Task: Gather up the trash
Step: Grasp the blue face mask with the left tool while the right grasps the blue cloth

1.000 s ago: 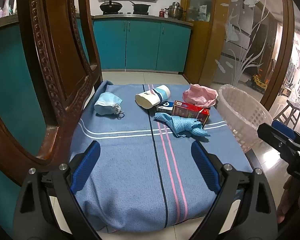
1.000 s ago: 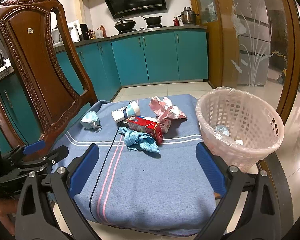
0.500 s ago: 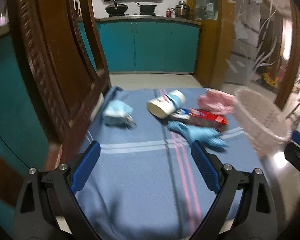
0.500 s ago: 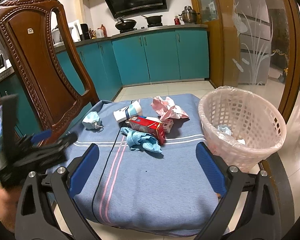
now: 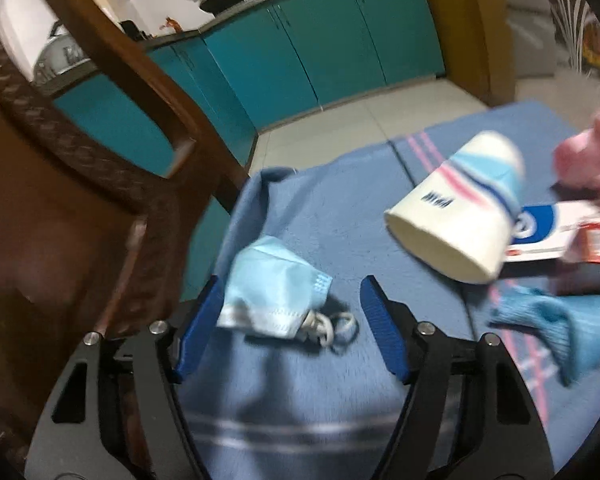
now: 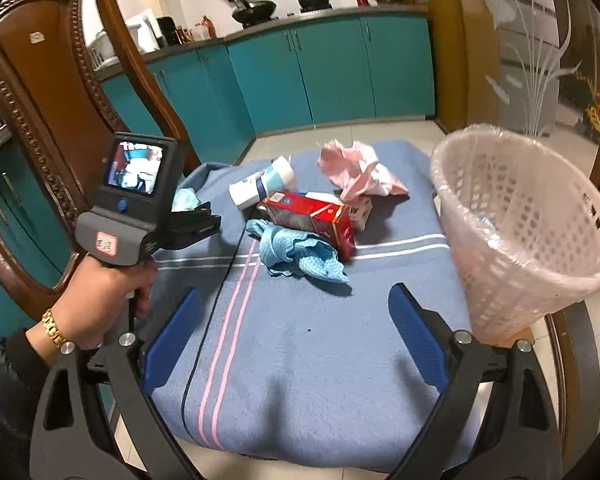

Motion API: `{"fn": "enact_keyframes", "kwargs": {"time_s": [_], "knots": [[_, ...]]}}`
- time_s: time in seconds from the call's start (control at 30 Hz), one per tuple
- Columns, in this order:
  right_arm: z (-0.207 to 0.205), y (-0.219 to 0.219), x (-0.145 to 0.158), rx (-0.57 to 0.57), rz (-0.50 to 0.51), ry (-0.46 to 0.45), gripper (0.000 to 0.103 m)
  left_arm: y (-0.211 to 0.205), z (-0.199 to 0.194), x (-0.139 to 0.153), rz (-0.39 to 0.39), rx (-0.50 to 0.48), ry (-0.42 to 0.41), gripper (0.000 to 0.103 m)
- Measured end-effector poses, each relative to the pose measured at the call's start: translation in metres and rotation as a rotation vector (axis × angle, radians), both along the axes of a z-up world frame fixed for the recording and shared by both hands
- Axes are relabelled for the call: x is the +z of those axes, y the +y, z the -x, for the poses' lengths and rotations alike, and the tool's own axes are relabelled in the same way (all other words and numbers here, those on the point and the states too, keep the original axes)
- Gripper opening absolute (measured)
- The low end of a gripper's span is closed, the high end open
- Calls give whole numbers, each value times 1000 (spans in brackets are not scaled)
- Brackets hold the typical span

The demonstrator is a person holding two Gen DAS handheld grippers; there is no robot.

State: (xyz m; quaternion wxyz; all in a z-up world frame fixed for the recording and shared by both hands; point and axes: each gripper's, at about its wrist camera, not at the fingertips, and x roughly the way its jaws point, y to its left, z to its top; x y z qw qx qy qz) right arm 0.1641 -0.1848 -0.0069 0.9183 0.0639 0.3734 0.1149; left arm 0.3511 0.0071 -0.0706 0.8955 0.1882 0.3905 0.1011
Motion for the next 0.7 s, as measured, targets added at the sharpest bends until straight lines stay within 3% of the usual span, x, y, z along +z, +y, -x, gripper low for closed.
{"fn": "enact_keyframes", "kwargs": {"time_s": [0.03,0.07,0.13,0.23,0.37,0.47,0.57,0.67,0.7], "knots": [[-3,1,-1,0,3,4,90,2,-3,-4,8,0,17,52],[-6,3,-3,2,7,6,87,4,-4,-7,28,-6,28,22],[-10,5,-6,6,2,5,83,5,4,-3,47,-19,24,13],[-23,5,-18,-2,0,30,77,5,36,22,127,-56,-13,11],[-51,3,-33,-23,-18,87,68,14,92,70,365,-94,-67,11],[-72,4,-44,-46,-27,128,61,21,141,104,488,-132,-149,12],[-82,4,-56,-48,-46,158,50,31,178,118,587,-154,-214,12],[-88,3,-66,-33,-91,183,35,35,194,113,620,-150,-216,13],[-88,3,-67,-23,-102,180,18,34,192,108,626,-151,-198,13]]}}
